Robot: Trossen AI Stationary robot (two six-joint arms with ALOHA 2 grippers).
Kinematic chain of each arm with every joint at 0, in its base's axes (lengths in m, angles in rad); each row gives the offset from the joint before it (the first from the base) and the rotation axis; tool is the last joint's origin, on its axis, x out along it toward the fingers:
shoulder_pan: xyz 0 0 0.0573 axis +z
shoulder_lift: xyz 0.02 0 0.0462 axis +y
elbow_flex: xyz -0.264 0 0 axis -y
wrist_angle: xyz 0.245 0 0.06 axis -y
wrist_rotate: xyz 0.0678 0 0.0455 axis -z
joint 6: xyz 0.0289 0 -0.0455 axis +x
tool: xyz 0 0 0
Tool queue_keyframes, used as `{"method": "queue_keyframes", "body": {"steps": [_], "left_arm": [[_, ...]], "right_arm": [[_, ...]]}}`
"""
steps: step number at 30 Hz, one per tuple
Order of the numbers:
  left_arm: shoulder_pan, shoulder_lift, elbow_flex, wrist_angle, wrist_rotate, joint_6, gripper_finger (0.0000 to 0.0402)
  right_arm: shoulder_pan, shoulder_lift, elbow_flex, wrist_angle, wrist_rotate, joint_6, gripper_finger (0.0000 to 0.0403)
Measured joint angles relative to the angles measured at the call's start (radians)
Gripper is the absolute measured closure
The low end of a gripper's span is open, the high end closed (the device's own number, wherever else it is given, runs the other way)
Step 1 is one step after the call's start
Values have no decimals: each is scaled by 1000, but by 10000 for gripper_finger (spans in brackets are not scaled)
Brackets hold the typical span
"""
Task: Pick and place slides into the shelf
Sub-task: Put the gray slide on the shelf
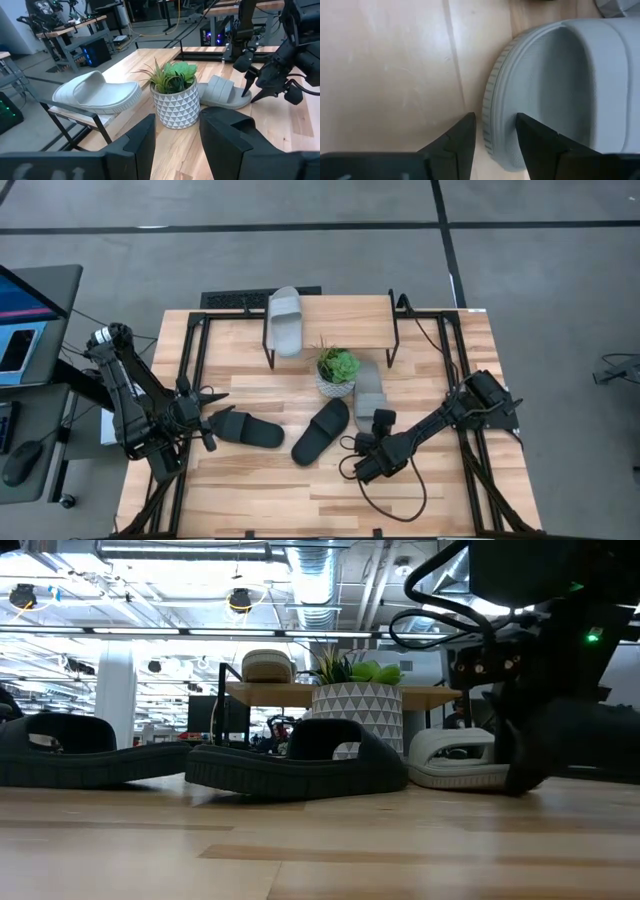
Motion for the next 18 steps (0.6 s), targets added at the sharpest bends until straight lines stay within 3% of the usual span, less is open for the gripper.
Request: {"method": "queue_keyframes", "body": {"steps": [15,18], "left_arm": [[0,0,0,29,0,19,260],[0,0,0,34,0,23,260]], "right_arm": [[-43,4,-4,14,35,17,271],[-51,3,-11,25,20,75,293]]}}
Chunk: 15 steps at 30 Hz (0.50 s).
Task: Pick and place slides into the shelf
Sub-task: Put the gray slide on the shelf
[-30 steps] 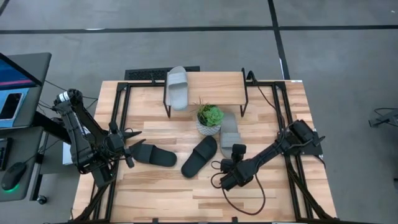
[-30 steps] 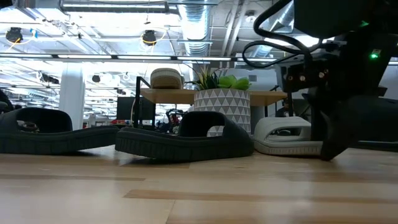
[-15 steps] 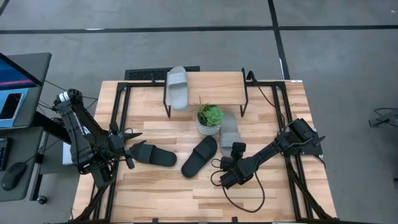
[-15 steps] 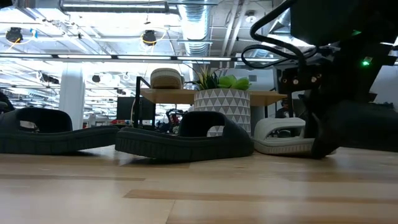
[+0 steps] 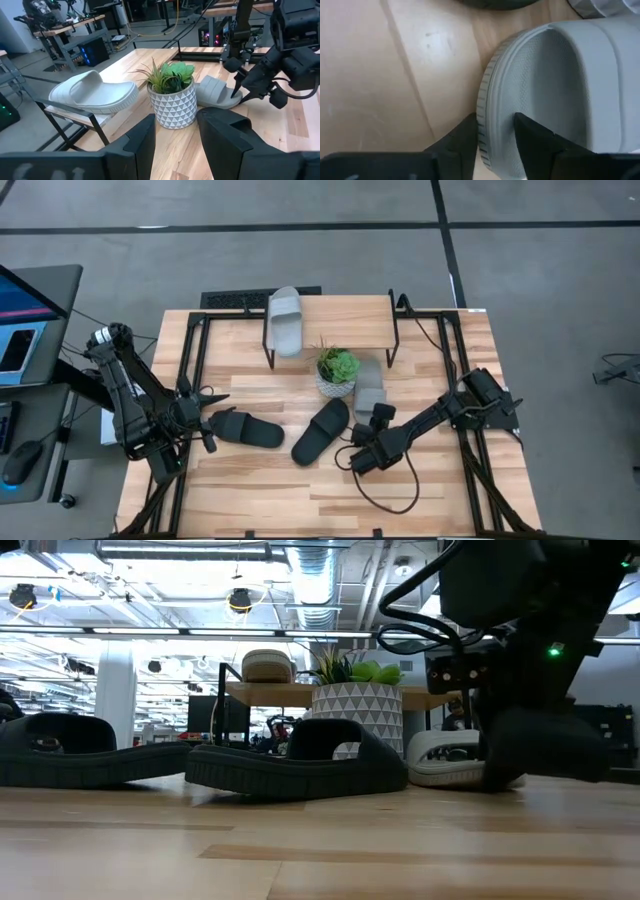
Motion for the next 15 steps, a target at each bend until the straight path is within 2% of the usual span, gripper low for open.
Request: {"method": "queue_keyframes", "body": {"steps": [4,15], "left_arm": [[0,0,0,7,0,1,260],[0,0,0,15,5,3,260]], "right_arm": [[-4,-6,-18,24,-53,54,377],[24,-9,-16,0,-92,182,382]]}}
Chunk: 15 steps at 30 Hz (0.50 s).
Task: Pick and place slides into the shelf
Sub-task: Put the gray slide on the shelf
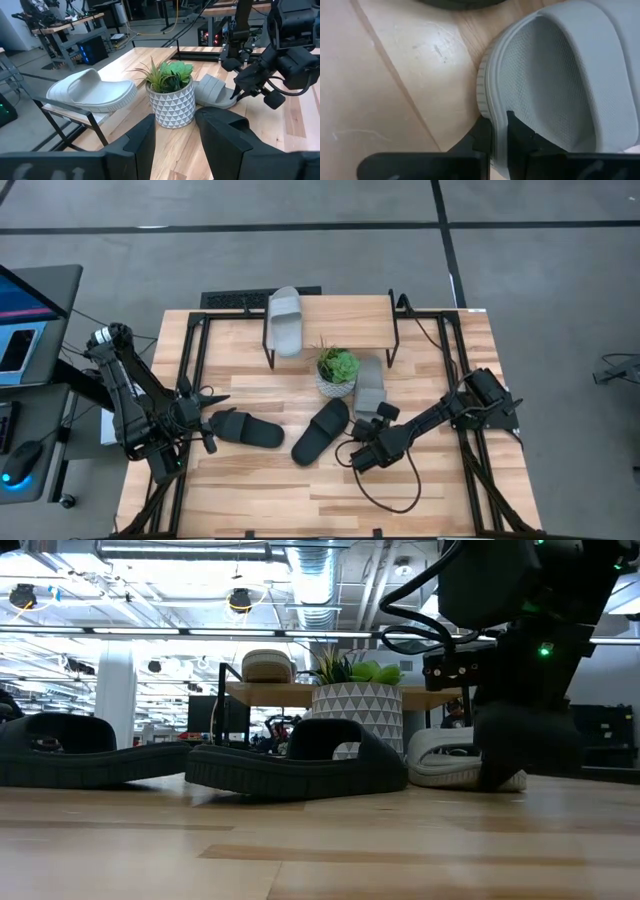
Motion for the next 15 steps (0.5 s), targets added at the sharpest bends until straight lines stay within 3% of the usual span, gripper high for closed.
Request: {"method": "queue_keyframes", "body": {"steps": [15], "left_arm": [[0,0,0,31,-21,0,260]], "right_arm": [[120,12,90,-235,-151,81,386]]}}
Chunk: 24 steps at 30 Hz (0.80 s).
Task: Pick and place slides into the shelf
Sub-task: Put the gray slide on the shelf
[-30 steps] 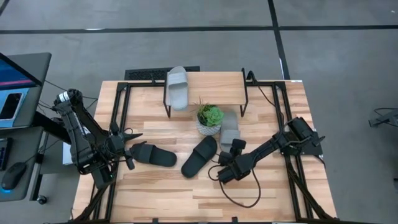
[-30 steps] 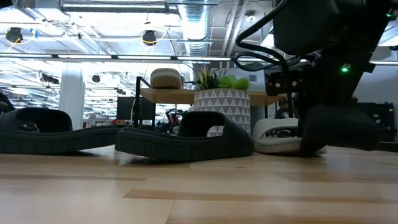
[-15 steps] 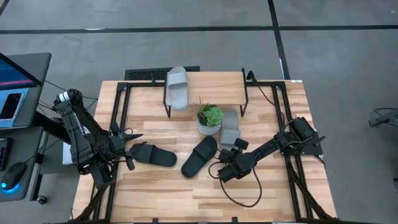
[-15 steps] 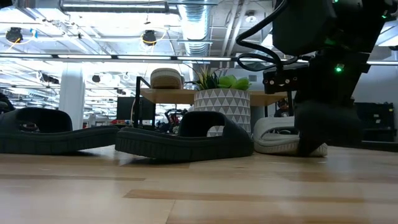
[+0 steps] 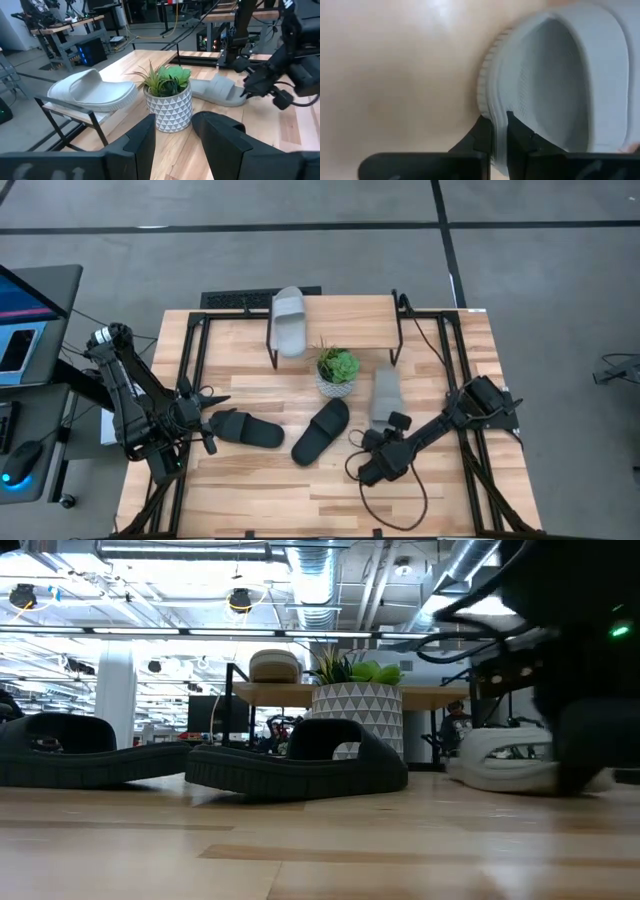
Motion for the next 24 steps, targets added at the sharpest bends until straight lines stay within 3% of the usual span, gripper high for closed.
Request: {"method": "queue_keyframes", "body": {"steps": [13,24], "left_arm": [[0,0,0,54,-1,0,260],[0,0,0,177,1,11,260]], "right_arm": [[167,0,91,-18,-83,8,388],[300,-2,396,-292,-44,10,388]]}}
